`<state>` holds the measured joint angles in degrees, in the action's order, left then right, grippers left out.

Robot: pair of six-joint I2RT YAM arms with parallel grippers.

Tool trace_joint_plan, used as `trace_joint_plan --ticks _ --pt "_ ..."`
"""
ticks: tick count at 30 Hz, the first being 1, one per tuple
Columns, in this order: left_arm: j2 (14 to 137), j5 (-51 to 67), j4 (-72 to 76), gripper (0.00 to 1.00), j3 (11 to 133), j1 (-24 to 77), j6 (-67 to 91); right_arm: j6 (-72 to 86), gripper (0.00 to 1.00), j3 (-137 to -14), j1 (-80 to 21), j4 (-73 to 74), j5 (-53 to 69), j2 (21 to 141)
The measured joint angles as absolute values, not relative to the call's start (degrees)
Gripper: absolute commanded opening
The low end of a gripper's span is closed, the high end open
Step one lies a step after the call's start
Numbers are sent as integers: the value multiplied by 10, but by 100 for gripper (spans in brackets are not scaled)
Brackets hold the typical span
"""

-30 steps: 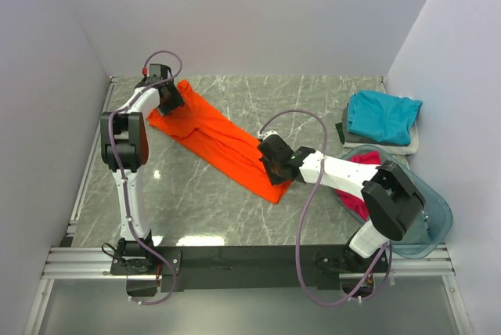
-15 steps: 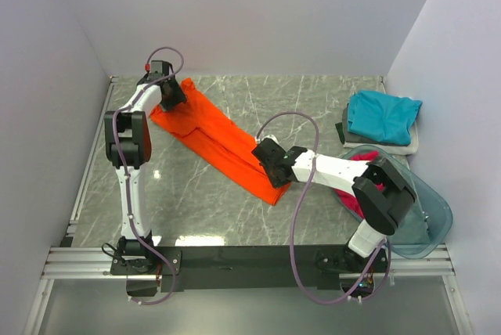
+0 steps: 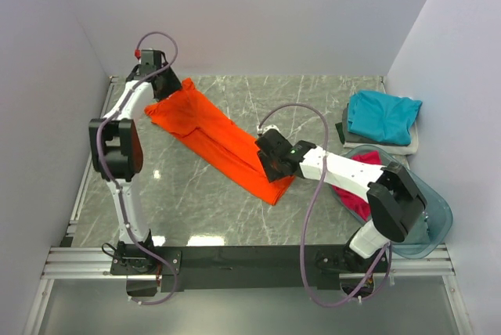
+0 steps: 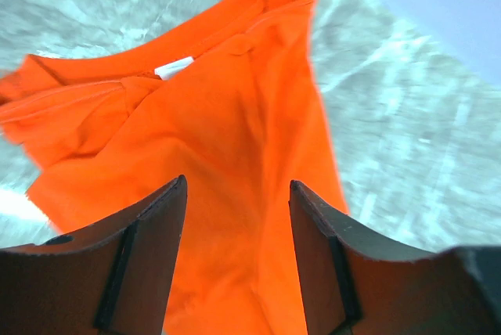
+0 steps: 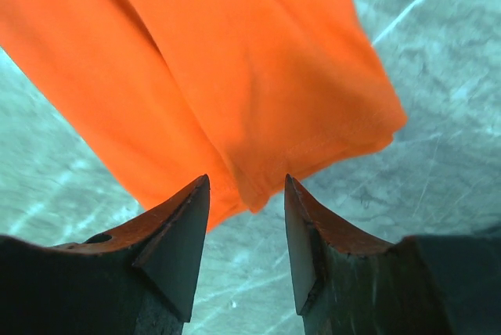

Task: Fold and stack the t-shirts
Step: Fold the tshirt

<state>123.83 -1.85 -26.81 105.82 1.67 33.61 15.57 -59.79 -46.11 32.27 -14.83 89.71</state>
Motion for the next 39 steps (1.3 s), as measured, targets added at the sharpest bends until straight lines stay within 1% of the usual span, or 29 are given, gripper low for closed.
trace_joint_plan --ticks 4,8,12,16,20,26,34,39 --pt "1168 -22 -253 61 1015 18 336 156 49 -600 -441 296 -126 897" --pt "1136 -13 -232 61 950 18 336 156 49 -600 -416 259 -105 903" --pt "1151 -3 -234 61 895 23 336 158 49 -598 -394 225 -91 926" --pt "1195 3 -240 61 895 37 335 168 47 -593 -389 214 -77 959" --pt "1226 4 -252 61 923 49 331 183 46 -577 -390 207 -63 980" --pt "1276 3 -265 61 993 57 323 209 46 -560 -408 200 -59 979" --pt "1325 1 -288 61 1075 75 314 249 46 -520 -462 184 -52 945" --pt "1360 -3 -298 62 1133 110 299 269 46 -510 -496 191 -37 933"
